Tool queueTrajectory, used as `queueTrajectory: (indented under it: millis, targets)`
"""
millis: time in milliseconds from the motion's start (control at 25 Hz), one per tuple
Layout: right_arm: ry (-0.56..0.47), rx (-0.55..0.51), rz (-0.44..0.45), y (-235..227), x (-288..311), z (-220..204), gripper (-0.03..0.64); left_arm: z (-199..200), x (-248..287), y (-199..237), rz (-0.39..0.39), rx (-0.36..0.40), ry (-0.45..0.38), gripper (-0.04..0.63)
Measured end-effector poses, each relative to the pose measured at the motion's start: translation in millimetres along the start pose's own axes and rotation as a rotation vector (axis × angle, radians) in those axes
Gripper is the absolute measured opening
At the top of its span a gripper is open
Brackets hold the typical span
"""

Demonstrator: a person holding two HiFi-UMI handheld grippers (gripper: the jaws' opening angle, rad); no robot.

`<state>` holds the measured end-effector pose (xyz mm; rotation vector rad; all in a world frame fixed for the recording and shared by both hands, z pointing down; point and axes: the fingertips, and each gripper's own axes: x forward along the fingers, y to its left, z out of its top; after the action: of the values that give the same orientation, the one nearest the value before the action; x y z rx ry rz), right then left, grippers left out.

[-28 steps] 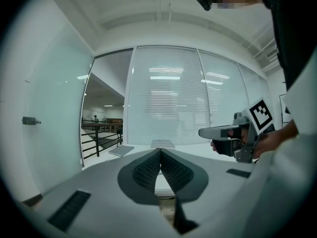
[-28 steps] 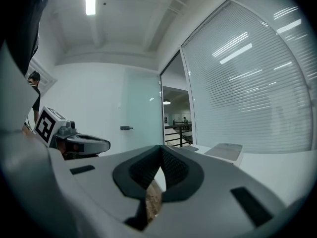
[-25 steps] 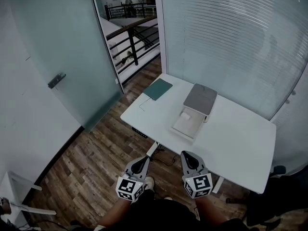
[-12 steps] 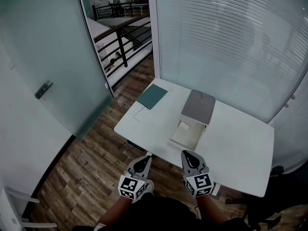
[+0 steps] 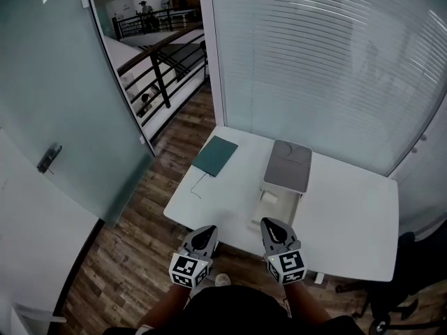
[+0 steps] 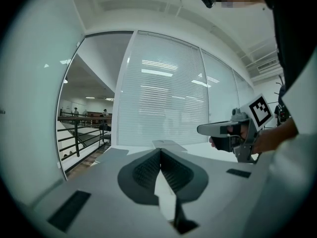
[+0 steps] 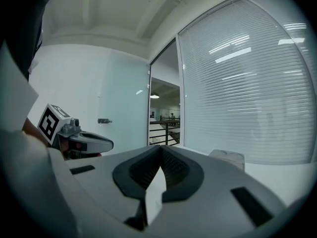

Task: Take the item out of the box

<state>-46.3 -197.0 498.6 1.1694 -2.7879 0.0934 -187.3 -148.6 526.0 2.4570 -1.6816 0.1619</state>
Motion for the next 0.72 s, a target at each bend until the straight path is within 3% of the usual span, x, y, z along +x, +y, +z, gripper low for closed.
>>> queueTrajectory:
  millis: [240, 480, 720]
  targets:
    - [0.048, 0.019, -0.098, -15, 15, -17, 0.006, 4, 20, 22, -0.085, -0.009, 0.000, 0.011]
    - [0.076, -0.006, -0.179, -19, 23, -34, 0.006, -1, 37, 27, -0.177, 0.063, 0.040, 0.012]
    - [0.106, -0.021, -0.243, -39, 29, -41, 0.008, -8, 63, 24, -0.243, 0.067, 0.052, 0.012]
